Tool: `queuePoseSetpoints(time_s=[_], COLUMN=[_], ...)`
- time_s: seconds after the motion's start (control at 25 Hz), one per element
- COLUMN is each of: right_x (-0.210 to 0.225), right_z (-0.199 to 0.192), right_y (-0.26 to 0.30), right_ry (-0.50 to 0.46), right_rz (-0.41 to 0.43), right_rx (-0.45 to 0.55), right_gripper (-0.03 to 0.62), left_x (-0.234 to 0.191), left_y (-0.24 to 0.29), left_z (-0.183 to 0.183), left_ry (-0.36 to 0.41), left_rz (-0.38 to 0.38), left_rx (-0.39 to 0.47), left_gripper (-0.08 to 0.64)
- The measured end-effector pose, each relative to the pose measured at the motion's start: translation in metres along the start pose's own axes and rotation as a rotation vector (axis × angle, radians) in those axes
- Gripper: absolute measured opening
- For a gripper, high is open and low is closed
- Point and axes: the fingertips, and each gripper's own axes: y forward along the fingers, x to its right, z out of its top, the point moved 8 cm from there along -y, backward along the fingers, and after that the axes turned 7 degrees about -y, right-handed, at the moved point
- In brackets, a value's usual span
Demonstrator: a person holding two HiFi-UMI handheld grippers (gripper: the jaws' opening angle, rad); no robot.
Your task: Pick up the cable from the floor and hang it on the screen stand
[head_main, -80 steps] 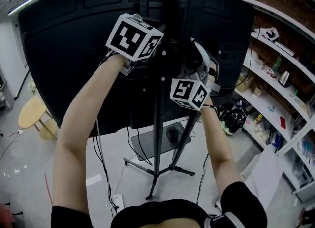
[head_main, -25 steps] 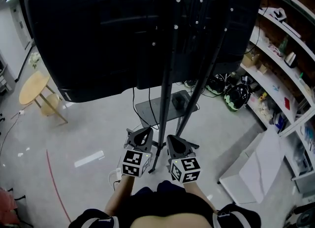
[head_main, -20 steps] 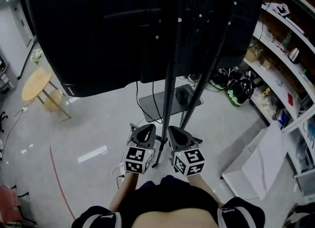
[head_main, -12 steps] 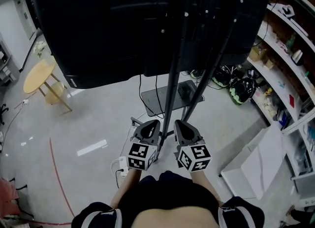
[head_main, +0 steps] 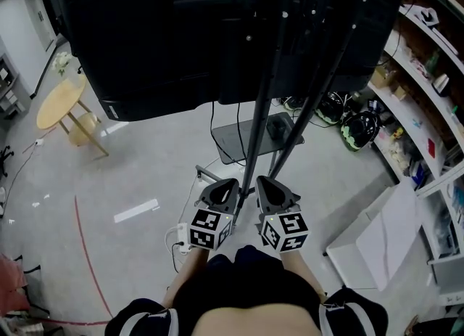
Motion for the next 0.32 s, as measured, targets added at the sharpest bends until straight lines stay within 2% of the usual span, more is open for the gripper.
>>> queuePoseSetpoints(time_s=[0.32], right_x=[-0.012], right_z=[-0.006], right_y=[-0.009], right_ry=[0.008], right_rz=[-0.033], right_rx=[-0.002], right_gripper=[0.023], left_x=[-0.007], left_y=[-0.026], left_z=[-0.009], left_ry=[-0.022], left_rz=[0.002], left_rx=[-0.029], left_gripper=[0.0])
